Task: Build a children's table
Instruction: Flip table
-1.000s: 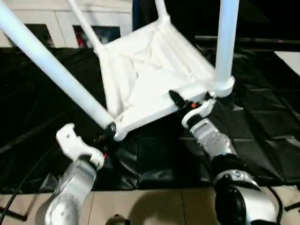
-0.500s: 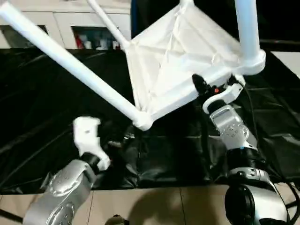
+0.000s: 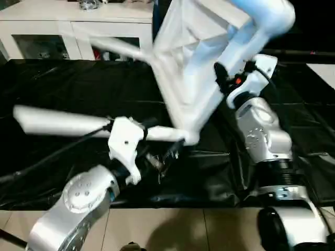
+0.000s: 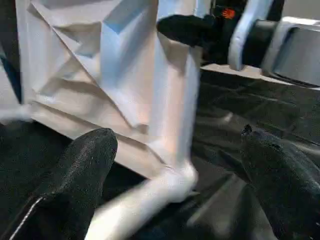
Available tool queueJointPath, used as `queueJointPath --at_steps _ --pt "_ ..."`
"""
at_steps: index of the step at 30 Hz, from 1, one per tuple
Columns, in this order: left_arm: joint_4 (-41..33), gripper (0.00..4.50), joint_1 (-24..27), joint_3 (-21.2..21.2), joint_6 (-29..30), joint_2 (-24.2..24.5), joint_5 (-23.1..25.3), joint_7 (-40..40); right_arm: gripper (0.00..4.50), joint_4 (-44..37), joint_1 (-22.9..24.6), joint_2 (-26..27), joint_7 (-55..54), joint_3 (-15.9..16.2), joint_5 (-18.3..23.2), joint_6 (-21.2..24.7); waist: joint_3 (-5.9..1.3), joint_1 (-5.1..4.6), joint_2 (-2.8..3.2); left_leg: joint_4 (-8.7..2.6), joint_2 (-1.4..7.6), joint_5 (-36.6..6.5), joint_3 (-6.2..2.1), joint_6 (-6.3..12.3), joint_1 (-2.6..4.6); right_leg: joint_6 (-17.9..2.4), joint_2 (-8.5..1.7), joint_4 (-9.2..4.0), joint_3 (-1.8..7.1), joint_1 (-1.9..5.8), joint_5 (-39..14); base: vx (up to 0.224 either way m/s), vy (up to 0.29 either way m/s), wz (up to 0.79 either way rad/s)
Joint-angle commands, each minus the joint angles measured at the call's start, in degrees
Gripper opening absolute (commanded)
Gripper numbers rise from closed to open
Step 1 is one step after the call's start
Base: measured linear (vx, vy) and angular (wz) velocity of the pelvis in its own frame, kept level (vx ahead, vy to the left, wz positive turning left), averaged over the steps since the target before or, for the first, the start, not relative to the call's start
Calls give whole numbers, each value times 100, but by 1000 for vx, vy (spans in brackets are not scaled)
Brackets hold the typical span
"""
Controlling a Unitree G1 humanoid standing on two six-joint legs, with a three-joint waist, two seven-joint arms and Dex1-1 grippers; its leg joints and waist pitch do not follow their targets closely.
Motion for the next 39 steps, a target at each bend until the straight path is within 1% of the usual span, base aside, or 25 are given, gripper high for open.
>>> queueJointPath --at_steps 1,2,4,8,9,12,16,18,19,21,22,23,24,26,27,28,29,30,31,32,35,36,37,38,39 --pt "112 450 -211 37 177 70 240 184 181 82 246 -186 -237 193 -523 123 -283 -105 -32 -478 112 -2194 -55 -667 196 -305 -127 -501 120 10 -1556 0 0 0" --pt "140 450 -321 106 219 101 330 268 180 10 273 -209 -341 283 -668 160 -287 -105 -18 -464 105 -2200 -53 -670 225 -297 -117 -506 128 -18 -1536 0 0 0" --pt "155 450 -389 249 225 161 375 311 179 -92 312 -194 -529 352 -867 217 -290 -117 -30 -471 101 -2206 -62 -694 211 -307 -118 -506 122 -9 -1541 0 0 0" --pt "131 450 -440 342 208 221 494 295 167 -221 377 -218 -809 488 -1154 262 -298 -136 -36 -476 101 -2443 -74 -740 244 -318 -102 -510 125 -43 -1550 0 0 0" --pt "139 450 -518 362 226 223 572 310 164 -260 406 -240 -992 574 -1358 300 -300 -139 -49 -479 102 -2451 -80 -742 241 -322 -101 -506 123 -35 -1545 0 0 0" --pt "167 450 -649 299 243 287 668 276 162 -275 439 -261 -1061 715 -1545 299 -305 -127 -49 -472 94 -2515 -75 -709 258 -327 -103 -511 130 -54 -1571 0 0 0" --pt "264 450 -869 82 88 469 991 173 162 -186 527 -195 -1188 891 -1817 277 -305 -137 -51 -476 92 -2428 -81 -688 222 -300 -108 -502 132 -37 -1512 0 0 0" --pt "397 450 -1042 -91 -45 548 1186 86 162 102 490 -145 -1320 944 -1937 150 -311 -148 -47 -472 86 -2425 -81 -692 227 -318 -114 -503 132 -45 -1520 0 0 0" --pt "457 450 -1119 -150 -118 570 1278 72 162 263 454 -107 -1350 970 -1955 120 -308 -159 -23 -477 87 -2484 -87 -712 233 -336 -117 -507 130 -54 -1553 0 0 0" --pt "559 450 -1261 -240 -274 578 1424 29 162 536 379 -5 -1348 981 -1888 65 -300 -210 -42 -491 84 -2600 -99 -729 215 -368 -117 -505 122 -37 -1599 0 0 0" --pt "600 450 -1342 -247 -356 552 1489 45 162 677 329 58 -1287 1008 -1837 44 -293 -228 -26 -485 77 -2743 -98 -721 235 -361 -118 -532 122 -61 -1754 0 0 0" --pt "632 450 -1416 -247 -418 526 1528 55 162 824 275 119 -1264 1018 -1794 18 -289 -253 -25 -496 77 -2838 -114 -729 228 -375 -125 -533 119 -50 -1854 0 0 0" --pt "651 450 -1477 -252 -460 515 1539 44 218 989 215 179 -1319 987 -1756 -12 -290 -268 -28 -499 80 -2876 -121 -738 221 -383 -136 -535 115 -47 -1891 0 0 0" --pt "686 450 -1601 -312 -585 540 1646 25 232 1365 69 305 -1523 849 -1677 -101 -287 -313 -27 -502 79 -2971 -135 -752 222 -406 -135 -544 104 -55 -1978 0 0 0" --pt "709 450 -1660 -358 -662 556 1739 10 238 1558 -37 374 -1700 733 -1642 -202 -290 -335 -50 -500 74 -3006 -136 -744 217 -439 -140 -550 101 -52 -2001 0 0 0" --pt "714 450 -1697 -386 -725 570 1829 18 248 1688 -126 428 -1849 643 -1621 -323 -283 -339 -32 -506 78 -3051 -144 -754 213 -444 -152 -554 101 -59 -2043 0 0 0" --pt "718 450 -1722 -394 -793 577 1907 20 258 1796 -202 470 -1967 581 -1598 -420 -309 -366 -43 -511 81 -3069 -166 -764 195 -474 -159 -536 80 -28 -2010 0 0 0" --pt "710 450 -1737 -385 -808 586 1943 16 258 1856 -255 506 -2014 542 -1565 -483 -327 -370 -52 -506 82 -2981 -163 -753 185 -499 -151 -514 77 -12 -1846 0 0 0" --pt "704 450 -1741 -373 -809 590 1956 13 274 1879 -277 523 -2021 531 -1545 -510 -349 -361 -59 -500 87 -2812 -157 -734 172 -531 -151 -484 77 3 -1613 0 0 0" --pt "672 450 -1725 -332 -831 641 1983 -15 274 1898 -296 555 -1955 569 -1547 -549 -378 -324 -92 -456 94 -2322 -111 -619 154 -630 -137 -430 85 -1 -1072 0 0 0" --pt "636 450 -1713 -278 -923 723 2044 -70 302 1986 -318 633 -1817 560 -1477 -722 -386 -298 -61 -416 89 -1643 -66 -535 81 -667 -136 -372 78 27 -492 0 0 0" --pt "597 450 -1725 -233 -951 768 2078 -95 315 2013 -319 694 -1645 524 -1374 -852 -384 -299 -65 -416 89 -1597 -64 -533 76 -667 -135 -366 74 27 -449 0 0 0" --pt "555 450 -1745 -201 -961 815 2149 -88 315 2009 -309 741 -1491 497 -1292 -974 -378 -290 -103 -422 97 -1617 -61 -503 74 -676 -145 -359 69 30 -493 0 0 0" --pt "548 450 -1769 -189 -998 844 2193 -85 315 1961 -288 758 -1414 484 -1247 -1035 -376 -308 -100 -425 100 -1560 -71 -508 52 -673 -143 -345 61 50 -475 0 0 0" --pt "548 450 -1777 -183 -1012 850 2208 -84 315 1950 -284 763 -1383 482 -1233 -1057 -378 -305 -94 -426 98 -1538 -70 -504 54 -668 -139 -348 57 54 -453 0 0 0"
